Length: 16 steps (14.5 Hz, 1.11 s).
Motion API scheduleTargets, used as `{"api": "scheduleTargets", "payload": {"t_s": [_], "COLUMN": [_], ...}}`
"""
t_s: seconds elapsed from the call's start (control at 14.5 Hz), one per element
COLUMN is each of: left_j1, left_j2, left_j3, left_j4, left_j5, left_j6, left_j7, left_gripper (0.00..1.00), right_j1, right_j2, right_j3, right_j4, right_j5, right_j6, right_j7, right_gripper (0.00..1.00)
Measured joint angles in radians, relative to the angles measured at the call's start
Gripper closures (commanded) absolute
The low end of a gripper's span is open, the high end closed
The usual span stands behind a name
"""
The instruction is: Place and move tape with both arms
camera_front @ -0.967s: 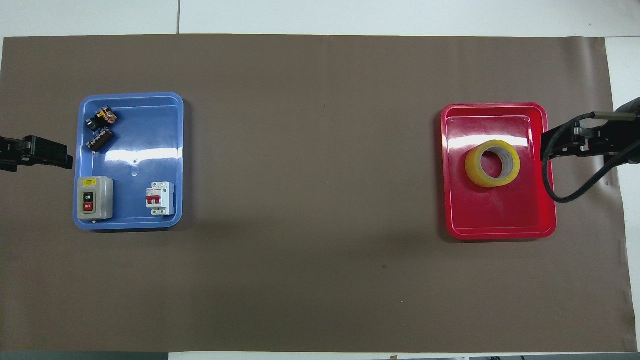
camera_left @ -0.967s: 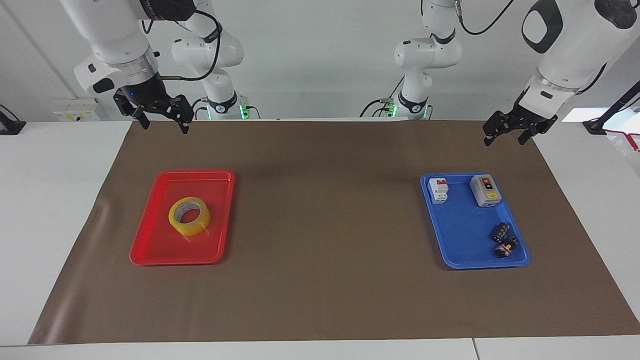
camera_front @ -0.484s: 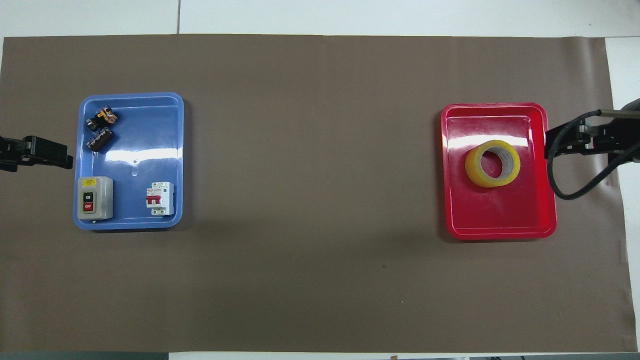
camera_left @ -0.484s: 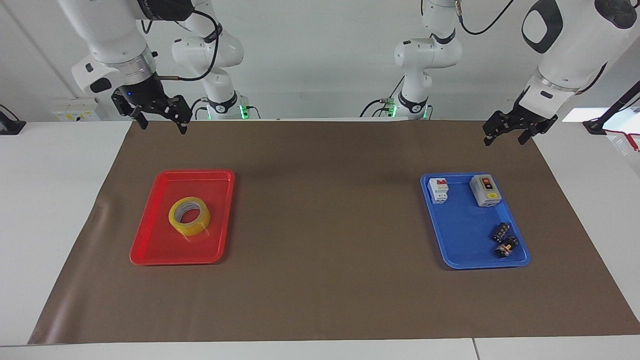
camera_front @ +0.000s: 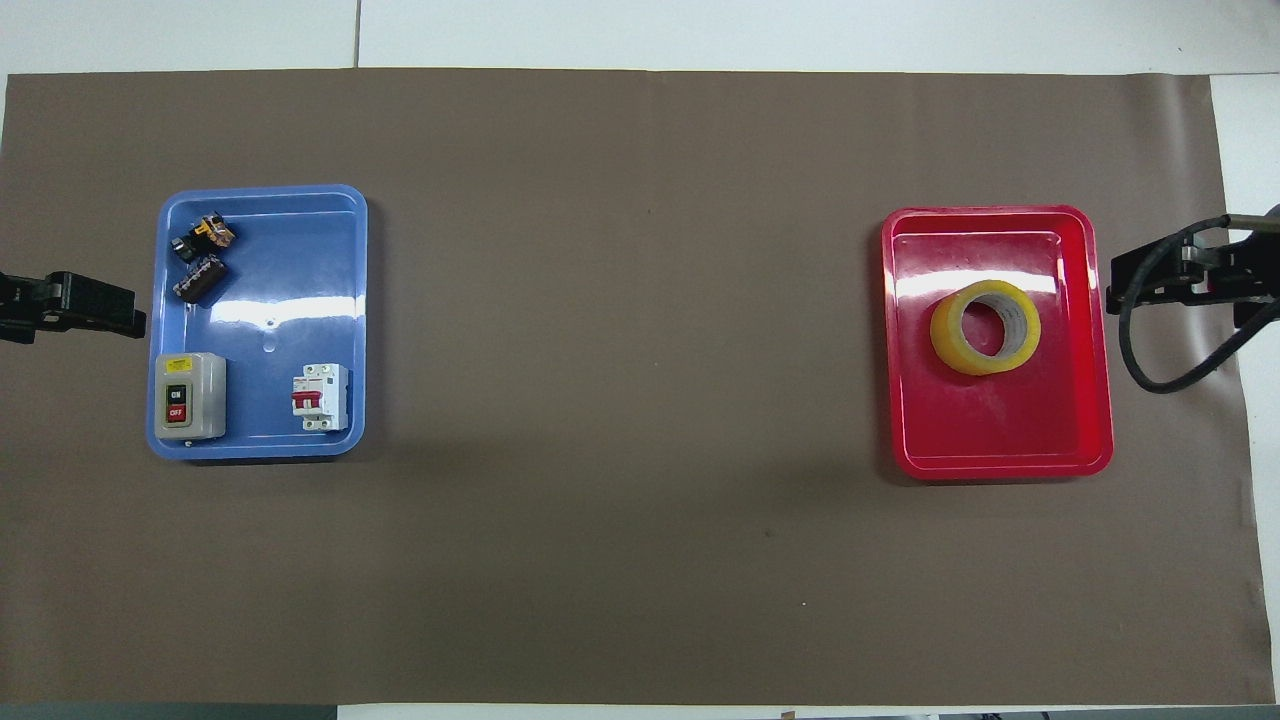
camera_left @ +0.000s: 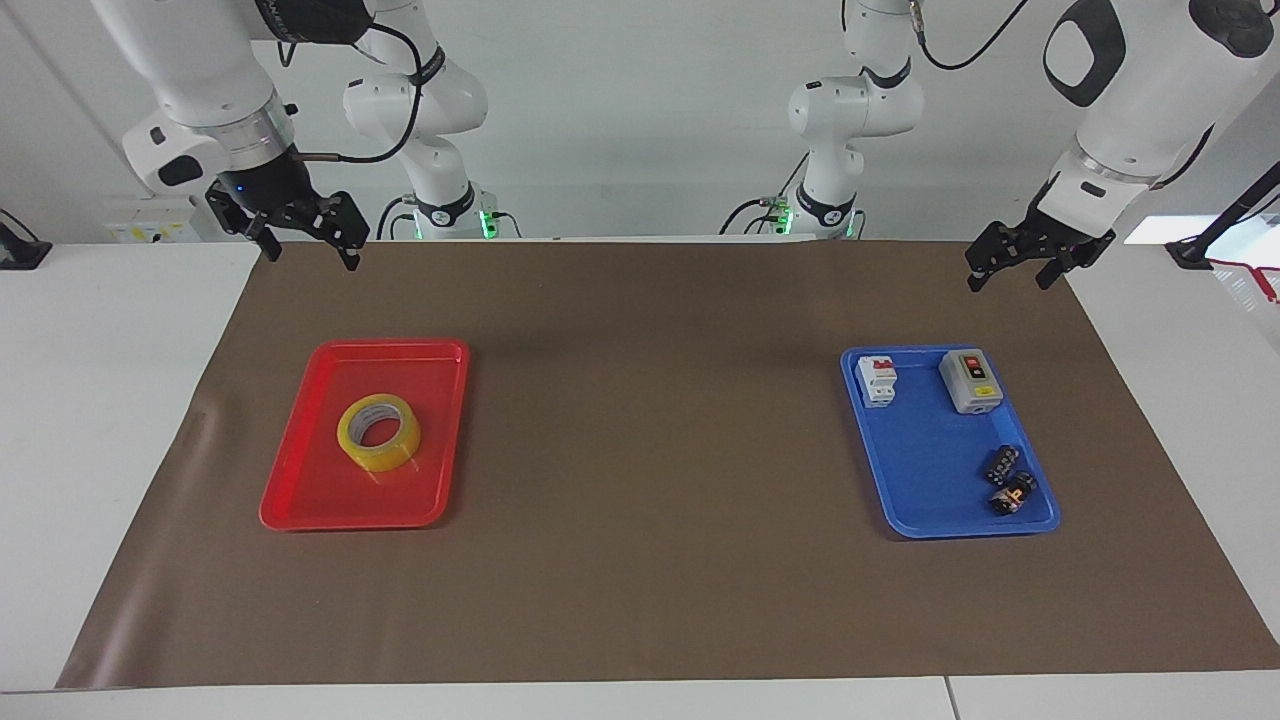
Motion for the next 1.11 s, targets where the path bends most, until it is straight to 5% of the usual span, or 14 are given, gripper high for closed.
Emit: {"api": "scheduleTargets", "payload": {"t_s": [1.11], "left_j1": [0.000], "left_j2": [0.000], "left_j3": [0.000], "left_j4": [0.000], "left_j5": [0.000], "left_j6": [0.000], "left_j7": [0.000], "left_gripper": [0.00], "right_j1": [-0.011], "right_j2": [0.000], "right_j3": [-0.004], "right_j4": [0.007], "right_j5": [0.000], "right_j6": [-0.001], "right_j7": [-0.085], "right_gripper": [0.00]}}
